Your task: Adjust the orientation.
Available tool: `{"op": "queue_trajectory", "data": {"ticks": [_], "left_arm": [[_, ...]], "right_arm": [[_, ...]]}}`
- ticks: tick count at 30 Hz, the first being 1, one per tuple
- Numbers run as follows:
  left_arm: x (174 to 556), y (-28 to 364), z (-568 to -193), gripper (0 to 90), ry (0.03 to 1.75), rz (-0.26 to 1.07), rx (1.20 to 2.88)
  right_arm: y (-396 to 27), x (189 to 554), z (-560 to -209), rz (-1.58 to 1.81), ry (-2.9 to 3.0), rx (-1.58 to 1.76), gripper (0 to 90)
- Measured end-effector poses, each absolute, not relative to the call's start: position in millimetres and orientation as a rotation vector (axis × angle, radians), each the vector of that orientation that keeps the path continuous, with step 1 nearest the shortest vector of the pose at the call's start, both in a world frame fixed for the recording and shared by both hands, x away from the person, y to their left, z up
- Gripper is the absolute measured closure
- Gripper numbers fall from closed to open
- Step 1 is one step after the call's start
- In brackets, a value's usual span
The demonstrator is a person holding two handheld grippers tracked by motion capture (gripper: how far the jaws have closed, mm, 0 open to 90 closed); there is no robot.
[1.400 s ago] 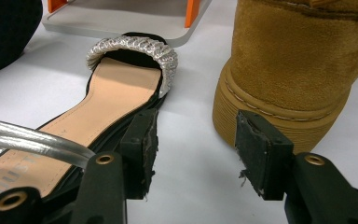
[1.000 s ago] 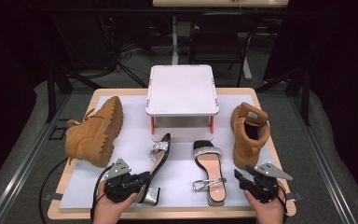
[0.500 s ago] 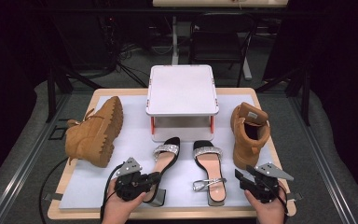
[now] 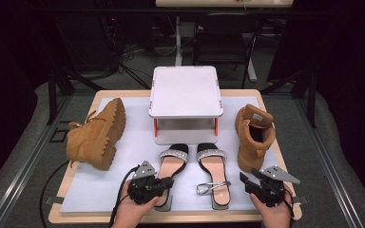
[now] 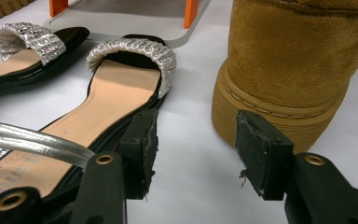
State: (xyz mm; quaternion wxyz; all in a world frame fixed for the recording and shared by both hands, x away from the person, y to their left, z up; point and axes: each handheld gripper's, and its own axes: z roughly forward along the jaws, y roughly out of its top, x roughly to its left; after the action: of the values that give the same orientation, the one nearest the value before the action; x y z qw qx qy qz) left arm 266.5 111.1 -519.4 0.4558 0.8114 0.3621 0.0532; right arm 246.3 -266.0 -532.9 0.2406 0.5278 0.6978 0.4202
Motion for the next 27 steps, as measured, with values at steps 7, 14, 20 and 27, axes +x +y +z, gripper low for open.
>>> {"op": "queue_trajectory", "data": {"ticks": [7, 14, 20, 27], "left_arm": [[266, 102, -524, 81.2, 0.88, 0.148, 2.033], [267, 106, -521, 70.7, 0.879, 0.134, 2.017], [265, 110, -513, 65.0, 0.88, 0.137, 1.986], [265, 128, -504, 62.6, 0.91, 0.177, 1.936]], "right_arm": [[-266, 246, -533, 1.146, 1.912, 1.444, 48.9], [-266, 246, -533, 1.15, 1.914, 1.443, 48.9], [-265, 246, -533, 1.15, 1.913, 1.447, 48.9], [-266, 246, -533, 1.151, 1.914, 1.447, 48.6]]}}
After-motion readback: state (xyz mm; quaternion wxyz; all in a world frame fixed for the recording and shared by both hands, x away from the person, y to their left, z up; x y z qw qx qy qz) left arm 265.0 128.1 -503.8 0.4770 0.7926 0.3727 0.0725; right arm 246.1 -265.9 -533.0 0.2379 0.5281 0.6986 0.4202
